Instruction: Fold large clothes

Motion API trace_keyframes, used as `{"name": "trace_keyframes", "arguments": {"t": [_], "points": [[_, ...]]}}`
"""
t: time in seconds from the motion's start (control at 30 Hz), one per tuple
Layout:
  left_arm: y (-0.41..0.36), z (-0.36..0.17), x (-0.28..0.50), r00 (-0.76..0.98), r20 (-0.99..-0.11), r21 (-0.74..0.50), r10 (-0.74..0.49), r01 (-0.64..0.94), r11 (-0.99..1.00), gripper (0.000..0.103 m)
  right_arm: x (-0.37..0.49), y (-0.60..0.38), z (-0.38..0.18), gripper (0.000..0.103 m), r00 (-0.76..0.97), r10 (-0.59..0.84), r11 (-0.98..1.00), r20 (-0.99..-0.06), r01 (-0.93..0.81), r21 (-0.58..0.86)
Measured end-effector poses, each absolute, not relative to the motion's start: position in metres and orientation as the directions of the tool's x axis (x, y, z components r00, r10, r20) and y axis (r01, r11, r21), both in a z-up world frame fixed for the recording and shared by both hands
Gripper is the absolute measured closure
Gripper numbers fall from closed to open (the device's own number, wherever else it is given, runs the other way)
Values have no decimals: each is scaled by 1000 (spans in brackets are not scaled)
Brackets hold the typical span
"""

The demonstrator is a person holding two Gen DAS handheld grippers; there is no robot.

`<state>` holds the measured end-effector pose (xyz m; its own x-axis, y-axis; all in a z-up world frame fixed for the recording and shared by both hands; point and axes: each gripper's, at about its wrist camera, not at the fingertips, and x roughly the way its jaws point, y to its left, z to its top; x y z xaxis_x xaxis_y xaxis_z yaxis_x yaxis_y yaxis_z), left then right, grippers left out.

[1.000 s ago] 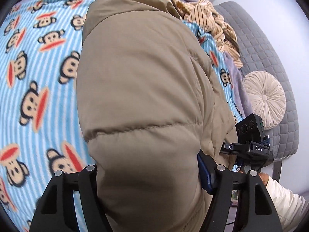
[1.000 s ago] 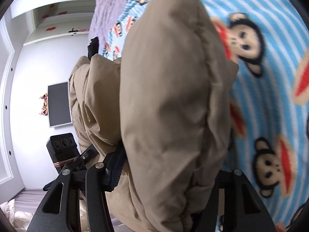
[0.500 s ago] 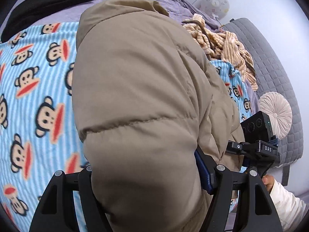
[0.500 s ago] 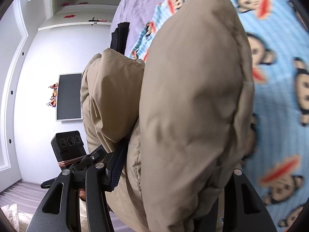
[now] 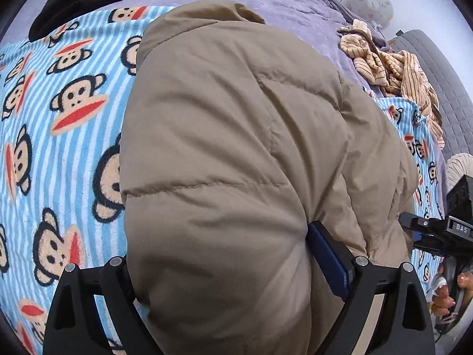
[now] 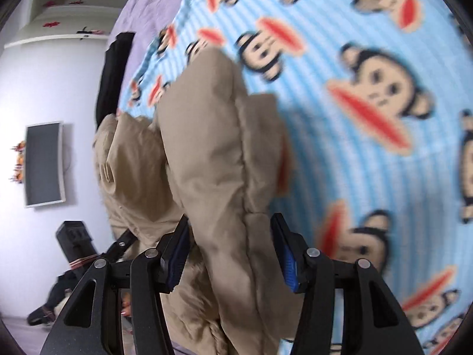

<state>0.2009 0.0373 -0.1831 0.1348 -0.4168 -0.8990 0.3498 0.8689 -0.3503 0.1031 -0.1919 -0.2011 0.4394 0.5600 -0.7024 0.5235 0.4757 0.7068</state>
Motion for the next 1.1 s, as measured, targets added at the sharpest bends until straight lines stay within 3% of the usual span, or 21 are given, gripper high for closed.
{"name": "trace_keyframes", "arguments": {"t": [0.1,0.13,0.3,0.4,0.5,0.63,0.77,0.93,1.1], "points": [[33,-183,199,146,-901,-340,-408,346,875,8,87,-206,-165,48,469,408,590,-783,519,618],[31,-182,197,152,-902,-335,-404,345,877,8,83,-210,-153,55,499,385,611,-776,492,620],[34,-157,187,242,-925,-211,-294,318,925,9,114,-161,-100,63,543,433,690,-719,313,652],[39,-112,187,395,-867,-185,-304,311,932,14,115,-117,-113,71,427,438,777,-791,263,572],[28,-92,205,460,-827,-161,-324,358,920,14,104,-109,-132,72,395,436,774,-809,294,561],[-11,-131,229,364,-892,-113,-266,390,914,14,110,-104,-135,72,369,401,808,-839,290,513],[-51,-153,203,423,-883,25,-204,476,879,13,106,-98,-157,75,337,377,813,-863,326,483],[-67,-164,189,452,-871,74,-194,510,857,11,81,-108,-195,75,368,402,745,-838,401,534],[-56,-150,188,447,-876,75,-182,499,863,11,79,-110,-197,75,364,405,731,-839,421,536]]}}
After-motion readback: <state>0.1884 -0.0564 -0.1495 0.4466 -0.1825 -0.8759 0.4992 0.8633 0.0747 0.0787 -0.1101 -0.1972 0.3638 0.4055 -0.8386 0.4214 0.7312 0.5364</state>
